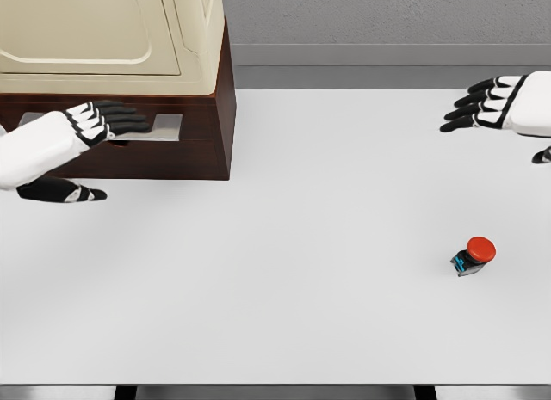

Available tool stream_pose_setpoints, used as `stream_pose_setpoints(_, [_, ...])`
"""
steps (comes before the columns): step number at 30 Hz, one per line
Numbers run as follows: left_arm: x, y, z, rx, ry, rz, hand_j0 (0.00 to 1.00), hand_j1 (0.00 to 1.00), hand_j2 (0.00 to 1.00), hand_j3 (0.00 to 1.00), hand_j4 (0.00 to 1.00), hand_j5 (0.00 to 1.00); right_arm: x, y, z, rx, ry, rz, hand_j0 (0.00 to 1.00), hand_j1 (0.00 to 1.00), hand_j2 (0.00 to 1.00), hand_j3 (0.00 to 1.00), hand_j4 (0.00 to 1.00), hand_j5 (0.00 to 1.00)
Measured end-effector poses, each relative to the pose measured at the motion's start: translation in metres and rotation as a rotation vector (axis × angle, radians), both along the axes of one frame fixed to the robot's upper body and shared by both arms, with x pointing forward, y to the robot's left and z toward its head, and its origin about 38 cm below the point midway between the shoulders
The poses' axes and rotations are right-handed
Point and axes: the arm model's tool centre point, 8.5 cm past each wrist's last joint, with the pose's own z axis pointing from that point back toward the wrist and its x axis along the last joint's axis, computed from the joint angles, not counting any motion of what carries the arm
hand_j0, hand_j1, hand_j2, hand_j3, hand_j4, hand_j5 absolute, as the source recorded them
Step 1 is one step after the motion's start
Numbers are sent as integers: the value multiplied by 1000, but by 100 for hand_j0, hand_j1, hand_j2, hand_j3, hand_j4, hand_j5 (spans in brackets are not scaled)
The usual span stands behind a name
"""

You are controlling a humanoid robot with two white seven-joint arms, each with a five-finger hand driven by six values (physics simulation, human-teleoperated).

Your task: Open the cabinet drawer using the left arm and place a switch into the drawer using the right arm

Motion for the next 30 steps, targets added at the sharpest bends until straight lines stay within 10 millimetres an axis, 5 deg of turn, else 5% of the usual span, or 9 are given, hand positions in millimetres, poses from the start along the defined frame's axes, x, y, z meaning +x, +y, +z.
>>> stream_pose_setpoints(2, [0, 1, -3, -8, 18, -1, 100, 100, 100, 100, 100, 100, 1, 1, 15, -27, -33, 3, 100, 100, 100, 100, 100, 100])
stream_pose_setpoints(6, [2, 2, -5, -26, 41, 4, 100, 100, 100, 100, 100, 100, -5, -6, -33, -76, 120, -12, 100, 100, 100, 100, 100, 100])
stream_pose_setpoints(12, [15, 15, -12, -37, 91, 95, 100, 100, 100, 100, 100, 100, -15, -14, -76, -135, 245, -24, 100, 100, 100, 100, 100, 100])
stream_pose_setpoints(30, [28, 31, -47, -36, 205, 215, 100, 100, 100, 100, 100, 100, -20, 3, -136, -287, 329, 62, 100, 100, 100, 100, 100, 100])
